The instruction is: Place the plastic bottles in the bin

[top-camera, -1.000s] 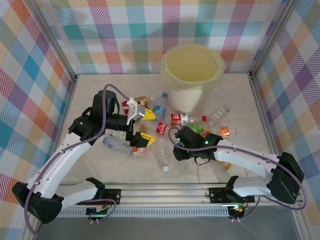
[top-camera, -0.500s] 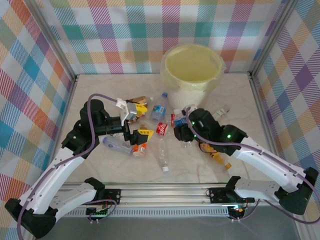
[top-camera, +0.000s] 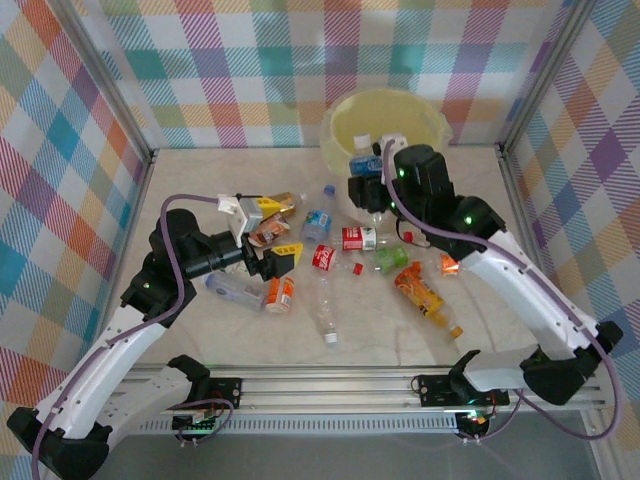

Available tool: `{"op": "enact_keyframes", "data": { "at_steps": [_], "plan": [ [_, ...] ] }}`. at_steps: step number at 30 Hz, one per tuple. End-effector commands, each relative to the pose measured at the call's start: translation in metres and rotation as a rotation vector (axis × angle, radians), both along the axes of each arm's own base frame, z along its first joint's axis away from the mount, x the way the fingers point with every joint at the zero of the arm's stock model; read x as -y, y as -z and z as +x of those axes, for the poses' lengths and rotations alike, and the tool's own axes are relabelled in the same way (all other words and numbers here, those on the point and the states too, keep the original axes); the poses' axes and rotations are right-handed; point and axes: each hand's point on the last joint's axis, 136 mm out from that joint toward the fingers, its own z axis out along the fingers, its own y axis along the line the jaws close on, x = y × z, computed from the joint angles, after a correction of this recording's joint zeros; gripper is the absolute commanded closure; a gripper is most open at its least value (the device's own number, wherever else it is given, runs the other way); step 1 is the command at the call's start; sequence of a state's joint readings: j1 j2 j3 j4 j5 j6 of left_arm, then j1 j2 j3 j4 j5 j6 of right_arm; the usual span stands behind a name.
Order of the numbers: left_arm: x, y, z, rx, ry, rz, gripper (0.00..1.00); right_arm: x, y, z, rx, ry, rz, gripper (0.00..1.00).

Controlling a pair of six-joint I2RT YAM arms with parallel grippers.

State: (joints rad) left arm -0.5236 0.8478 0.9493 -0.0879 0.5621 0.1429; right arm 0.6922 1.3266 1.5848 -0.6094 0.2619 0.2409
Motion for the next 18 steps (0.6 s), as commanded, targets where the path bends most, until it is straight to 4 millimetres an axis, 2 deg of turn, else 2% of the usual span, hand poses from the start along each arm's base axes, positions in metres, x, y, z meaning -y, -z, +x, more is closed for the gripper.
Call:
{"op": "enact_keyframes", "data": {
  "at_steps": [1,9,14,18],
  "plan": [
    [-0.001,-0.005,0.003,0.010,-0.030,-0.029,0.00,0.005,-0.030,0.027,0.082,0.039,0.023,0.55],
    [-0.003,0.001,0.014,-0.012,-0.078,-0.024,0.00,0.018,-0.047,0.091,0.086,0.133,0.048,0.56],
    [-0.005,0.004,0.021,-0.026,-0.112,-0.022,0.00,0.024,-0.040,0.125,0.045,0.165,0.042,0.56],
    [-0.004,0.011,0.027,-0.047,-0.130,-0.008,0.00,0.027,-0.022,0.149,-0.016,0.173,0.023,0.56]
  ]
}}
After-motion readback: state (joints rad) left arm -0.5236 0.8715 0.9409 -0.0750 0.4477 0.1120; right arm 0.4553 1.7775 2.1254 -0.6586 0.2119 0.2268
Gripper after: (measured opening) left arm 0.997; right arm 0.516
